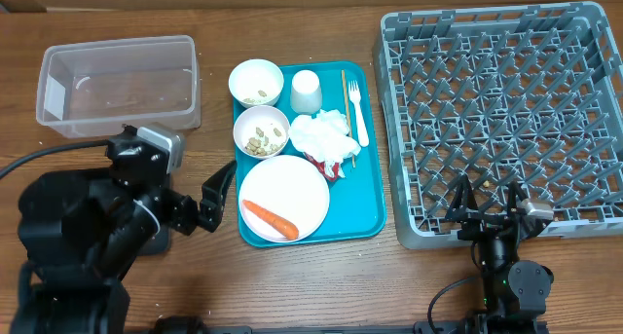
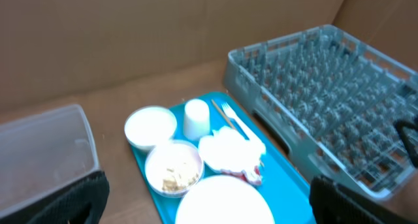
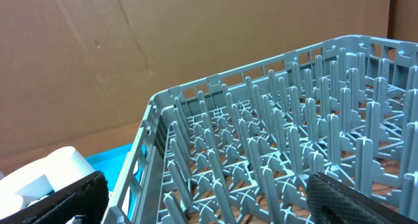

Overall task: Sort waste into correct bins and load items into the dishwasher rack
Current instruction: 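Lower the left gripper onto the carrot on the white plate and grasp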

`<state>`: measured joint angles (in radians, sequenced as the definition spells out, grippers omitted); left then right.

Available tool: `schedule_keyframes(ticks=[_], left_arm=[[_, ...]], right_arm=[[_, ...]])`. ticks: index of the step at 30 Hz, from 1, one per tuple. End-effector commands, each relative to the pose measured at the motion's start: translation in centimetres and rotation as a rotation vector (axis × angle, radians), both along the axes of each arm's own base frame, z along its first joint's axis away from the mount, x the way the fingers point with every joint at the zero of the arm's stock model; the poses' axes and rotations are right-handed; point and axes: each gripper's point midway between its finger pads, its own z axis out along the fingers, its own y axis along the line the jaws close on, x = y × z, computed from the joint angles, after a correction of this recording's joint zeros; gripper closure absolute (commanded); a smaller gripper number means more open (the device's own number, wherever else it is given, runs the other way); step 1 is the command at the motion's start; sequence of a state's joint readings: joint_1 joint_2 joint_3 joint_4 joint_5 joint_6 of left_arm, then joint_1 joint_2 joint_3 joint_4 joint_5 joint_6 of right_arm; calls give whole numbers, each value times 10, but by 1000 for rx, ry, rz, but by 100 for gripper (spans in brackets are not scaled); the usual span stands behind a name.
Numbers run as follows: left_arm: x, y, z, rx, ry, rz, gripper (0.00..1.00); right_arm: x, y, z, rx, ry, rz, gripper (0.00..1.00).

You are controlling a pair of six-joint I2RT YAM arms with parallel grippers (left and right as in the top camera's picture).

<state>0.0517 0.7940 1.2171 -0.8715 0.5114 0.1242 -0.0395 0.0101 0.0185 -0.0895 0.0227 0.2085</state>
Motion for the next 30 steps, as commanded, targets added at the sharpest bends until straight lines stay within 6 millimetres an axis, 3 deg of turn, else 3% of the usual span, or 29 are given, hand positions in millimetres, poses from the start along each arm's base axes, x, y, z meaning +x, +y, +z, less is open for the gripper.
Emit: schedule_keyframes(ticks=[1,3,6,9,11,12,15,17,22,26,30], left_arm=[[12,11,-44,-26,385,94,0],[20,2,-65,-78,585,81,0],[31,-36,-80,-325,852,-46,0],[33,-49,-103,-424,1062,-58,0],[28,-33,-136,-335,1213,185,0],[17,-6,-159,-225,1300,523,0],[1,17,-170,-181,1318,959,0],[-2,13,-174,-211,1325,1050,0],[-3,-3,-203,-218,1354,1036,0],[12,-37,-229,-327,1388,826,0],[11,-36,-255,-328,1386,826,0]], right_arm=[[0,-1,-2,-6,-2,-2,0],[0,-1,-2,-6,-2,-2,0],[0,-1,-2,-6,-2,-2,0],[0,-1,-2,-6,-2,-2,0],[0,-1,-2,-6,-2,-2,0],[0,-1,-2,-6,-2,-2,0],[0,-1,-2,-6,-2,-2,0],[0,-1,-2,-6,-2,-2,0],[0,-1,-2,-6,-2,-2,0],[0,-1,-2,-6,-2,-2,0],[0,-1,-2,-6,-2,-2,0]])
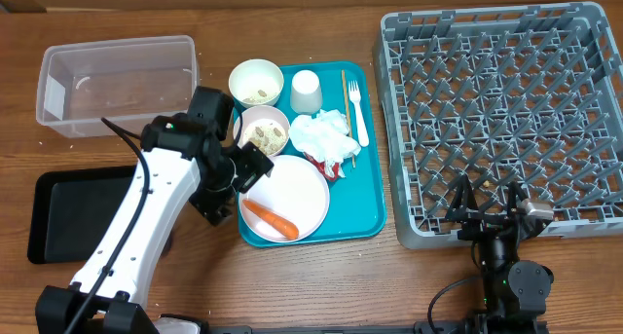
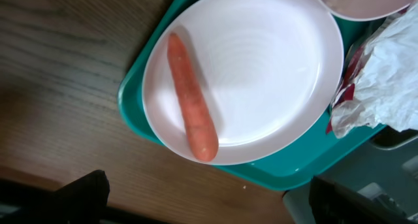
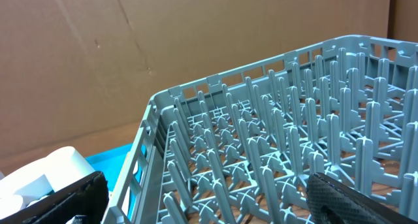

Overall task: Sort waste into correct bins and load items into the dishwasher rack
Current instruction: 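Lower the left gripper onto the carrot on the white plate and grasp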

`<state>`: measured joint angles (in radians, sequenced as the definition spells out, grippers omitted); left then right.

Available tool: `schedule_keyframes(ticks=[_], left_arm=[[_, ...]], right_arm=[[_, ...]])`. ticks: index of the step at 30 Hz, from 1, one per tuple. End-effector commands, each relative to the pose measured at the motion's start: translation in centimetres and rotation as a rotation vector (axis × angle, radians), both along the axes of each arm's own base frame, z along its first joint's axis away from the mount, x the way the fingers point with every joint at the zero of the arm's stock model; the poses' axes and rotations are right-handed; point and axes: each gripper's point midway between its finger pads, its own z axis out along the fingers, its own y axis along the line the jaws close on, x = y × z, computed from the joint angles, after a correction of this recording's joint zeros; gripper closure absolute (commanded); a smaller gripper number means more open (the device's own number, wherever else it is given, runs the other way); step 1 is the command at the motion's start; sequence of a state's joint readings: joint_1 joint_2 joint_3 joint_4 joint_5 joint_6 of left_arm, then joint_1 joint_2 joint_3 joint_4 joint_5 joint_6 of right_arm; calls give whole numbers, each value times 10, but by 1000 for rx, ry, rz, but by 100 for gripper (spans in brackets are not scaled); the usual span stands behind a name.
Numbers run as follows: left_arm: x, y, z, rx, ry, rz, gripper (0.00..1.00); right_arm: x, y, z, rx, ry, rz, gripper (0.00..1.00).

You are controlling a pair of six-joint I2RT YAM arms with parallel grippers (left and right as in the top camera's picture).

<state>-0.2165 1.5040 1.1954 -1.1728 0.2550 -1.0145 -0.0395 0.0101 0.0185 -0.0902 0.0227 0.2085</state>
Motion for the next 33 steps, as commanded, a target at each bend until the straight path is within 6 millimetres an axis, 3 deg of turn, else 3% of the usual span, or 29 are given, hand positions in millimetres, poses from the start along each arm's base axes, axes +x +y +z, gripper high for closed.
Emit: schedule_keyframes(ticks=[1,5,9,16,24,33], left_arm=[[-10,-5,-21,-23,23,-24,0],[-10,-9,-48,-25,0,-53,0],[-1,-29,-62,-41,-42,-107,0],[-20,-45,-104,-1,123,-118,5],[-14,-48,-119,-2,125,-123,5],[-5,-43,-123,36,85,-134,35]], right_arm=[[0,-1,-2,-6,-3,-2,0],[0,-1,-2,-6,-3,-2,0],[0,-1,-2,-6,-2,-2,0],[0,-1,-2,-6,-2,-2,0],[0,-1,-2,-6,-3,-2,0],[0,-1,-2,-6,-2,-2,0]])
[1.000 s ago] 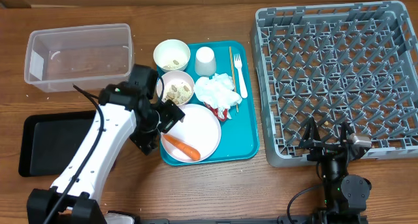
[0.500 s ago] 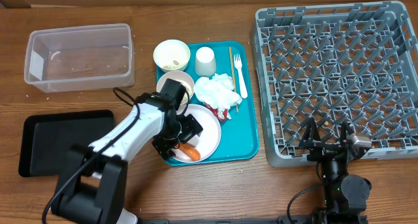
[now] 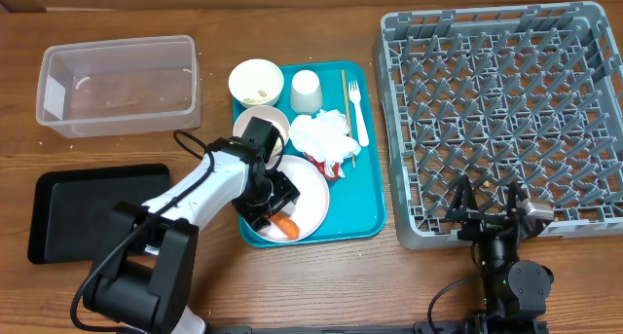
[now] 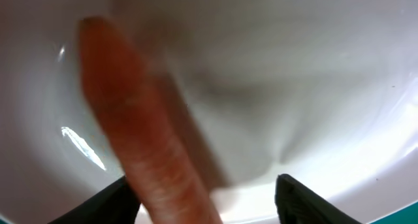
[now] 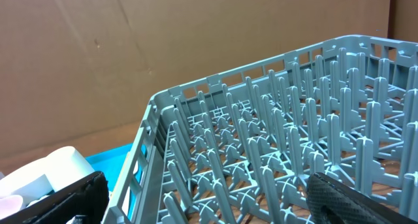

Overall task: Sort waste into correct bins and load items into the dishwasher rack
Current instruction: 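Lower the left gripper onto the carrot on the white plate and grasp, then carry the carrot left and release it onto the black tray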

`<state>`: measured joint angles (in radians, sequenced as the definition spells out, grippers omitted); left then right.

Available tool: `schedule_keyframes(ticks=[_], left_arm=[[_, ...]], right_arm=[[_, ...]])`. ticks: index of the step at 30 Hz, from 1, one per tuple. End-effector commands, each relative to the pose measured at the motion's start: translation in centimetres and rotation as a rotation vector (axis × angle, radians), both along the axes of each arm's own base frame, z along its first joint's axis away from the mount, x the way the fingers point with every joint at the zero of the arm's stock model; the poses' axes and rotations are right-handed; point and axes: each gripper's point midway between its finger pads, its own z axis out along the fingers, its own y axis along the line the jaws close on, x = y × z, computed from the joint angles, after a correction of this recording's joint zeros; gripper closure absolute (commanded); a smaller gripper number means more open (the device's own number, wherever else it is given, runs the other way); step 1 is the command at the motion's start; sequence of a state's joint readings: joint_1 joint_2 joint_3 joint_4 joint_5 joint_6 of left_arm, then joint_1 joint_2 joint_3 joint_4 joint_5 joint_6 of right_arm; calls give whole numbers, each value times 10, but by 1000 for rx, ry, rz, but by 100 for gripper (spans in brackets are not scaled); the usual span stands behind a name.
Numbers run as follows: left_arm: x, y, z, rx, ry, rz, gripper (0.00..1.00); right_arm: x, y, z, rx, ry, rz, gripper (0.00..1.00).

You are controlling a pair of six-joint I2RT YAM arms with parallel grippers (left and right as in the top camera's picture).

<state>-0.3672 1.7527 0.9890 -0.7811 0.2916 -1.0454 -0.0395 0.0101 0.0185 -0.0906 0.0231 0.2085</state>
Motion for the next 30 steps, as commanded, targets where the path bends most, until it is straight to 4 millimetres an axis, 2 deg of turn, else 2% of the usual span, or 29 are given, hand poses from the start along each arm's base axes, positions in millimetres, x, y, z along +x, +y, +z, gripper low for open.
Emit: schedule_keyframes(ticks=[1,6,15,18,21,24,25,30], left_arm=[[0,9,-12,67,-5,-18,36],[2,13,-13,89,-18,-26,44],[1,14,-14,91,-23,-56,50],[1,14,-14,91,-22,-57,59],[1,14,-14,90,-22,-62,79],[-1,13,-13,79,-25,-101,93],[-1,10,-12,55,-25,-125,96],[4,-1,5,-30,-16,-152,96]], right_arm=[[0,-1,-2,-6,-3,-1,0],[0,-1,-2,-6,-3,-1,0],[0,-1,-2,-6,-3,-1,0],[0,-1,-2,-6,-3,-1,0],[0,-1,-2,-6,-3,-1,0],[0,-1,-2,-6,-3,-2,0],[0,-1,-2,-6,-3,-1,0],[0,-1,-2,-6,-3,-1,0]])
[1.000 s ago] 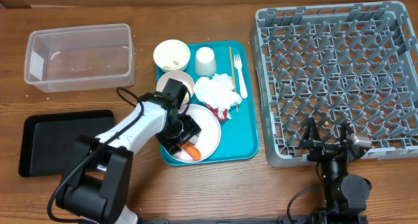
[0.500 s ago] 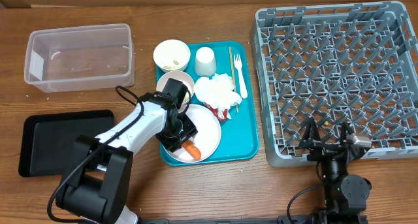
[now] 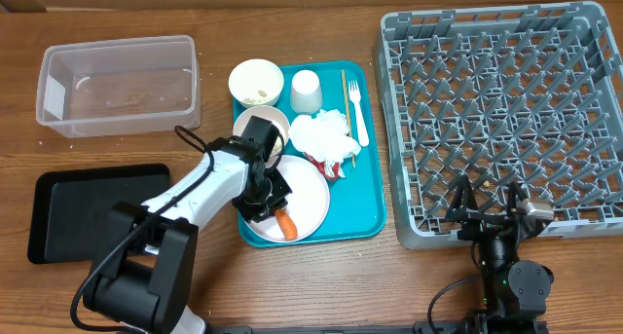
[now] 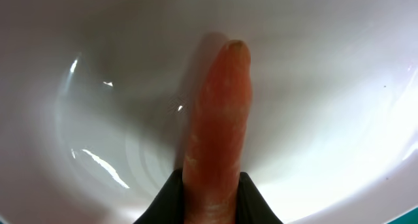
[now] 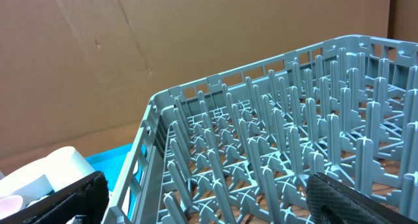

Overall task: Sort waste into correct bins and load items into the dishwasher rack
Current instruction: 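Carry the carrot left and release it onto the black tray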

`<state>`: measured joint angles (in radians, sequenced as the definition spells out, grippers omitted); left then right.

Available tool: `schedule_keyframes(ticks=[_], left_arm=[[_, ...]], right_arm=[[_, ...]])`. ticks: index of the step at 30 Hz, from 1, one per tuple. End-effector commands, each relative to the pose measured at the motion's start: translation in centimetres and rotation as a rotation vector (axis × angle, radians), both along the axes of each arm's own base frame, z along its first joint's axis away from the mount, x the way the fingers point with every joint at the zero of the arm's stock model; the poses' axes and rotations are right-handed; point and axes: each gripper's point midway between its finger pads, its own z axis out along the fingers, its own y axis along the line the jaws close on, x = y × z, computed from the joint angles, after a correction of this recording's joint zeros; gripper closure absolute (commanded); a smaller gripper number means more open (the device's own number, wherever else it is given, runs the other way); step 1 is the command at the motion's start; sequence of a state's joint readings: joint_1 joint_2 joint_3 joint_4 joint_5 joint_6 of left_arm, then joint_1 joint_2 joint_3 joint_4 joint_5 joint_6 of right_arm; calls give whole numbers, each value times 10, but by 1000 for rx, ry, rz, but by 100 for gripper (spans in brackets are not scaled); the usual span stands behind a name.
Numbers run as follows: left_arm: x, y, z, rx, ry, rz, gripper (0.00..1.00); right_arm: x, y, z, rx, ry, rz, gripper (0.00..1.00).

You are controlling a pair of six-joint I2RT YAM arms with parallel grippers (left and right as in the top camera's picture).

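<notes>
An orange carrot (image 4: 219,119) is on the white plate (image 3: 310,190), at the front of the teal tray (image 3: 373,183). My left gripper (image 4: 212,208) is shut on the carrot's near end, one black finger against each side. In the overhead view only the carrot's tip (image 3: 285,225) shows past the left gripper (image 3: 274,207). The grey dishwasher rack (image 3: 506,100) stands on the right. My right gripper (image 3: 493,220) is parked at the rack's front edge; it stands open (image 5: 209,198) with nothing between its fingers.
On the tray are two bowls with food scraps (image 3: 256,81) (image 3: 263,131), a white cup (image 3: 306,91), a fork (image 3: 358,110), a chopstick (image 3: 344,100), a crumpled napkin (image 3: 321,137) and a red wrapper (image 3: 329,167). A clear bin (image 3: 117,86) stands at the back left. A black tray (image 3: 83,209) lies at the front left.
My left gripper was open around the carrot as it lay slanted on the plate. It is now shut on the carrot, which has turned in line with the fingers. The right arm is unchanged.
My left arm was folded at the front left, over the black tray. It then reached above the plate's left edge with the carrot below. Then it was low over the carrot, jaws open. Now it grips the carrot on the plate. The right arm never moved.
</notes>
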<state>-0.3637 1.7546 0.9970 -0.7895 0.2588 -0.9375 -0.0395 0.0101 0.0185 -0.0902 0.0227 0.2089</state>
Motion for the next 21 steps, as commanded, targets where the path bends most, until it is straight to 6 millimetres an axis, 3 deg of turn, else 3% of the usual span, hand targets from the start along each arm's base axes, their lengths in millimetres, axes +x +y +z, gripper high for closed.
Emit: schedule_keyframes(ticks=[1,7,10,13,14,16,17,21], left_arm=[[8,-7,19,-64,23,-59,96],[59,-7,96,-154,-90,-73,96],[100,24,150,-168,-207,14,96],[127,71,184,-154,-308,110,96],[134,97,193,-142,-334,172,96],[130,137,196,-126,-312,277,96],[125,145,194,-118,-289,304,96],[62,205,178,58,-34,527,96]], right_arm=[[0,-1,-2,-7,-3,-2,0],[0,-1,-2,-7,-2,-2,0],[0,-1,-2,-7,-3,-2,0],[0,-1,-2,-7,-3,-2,0],[0,-1,-2,-7,-3,-2,0],[0,-1,-2,-7,-3,-2,0],[0,-1,-2,-7,-2,-2,0],[0,-1,-2,-7,-2,-2,0]])
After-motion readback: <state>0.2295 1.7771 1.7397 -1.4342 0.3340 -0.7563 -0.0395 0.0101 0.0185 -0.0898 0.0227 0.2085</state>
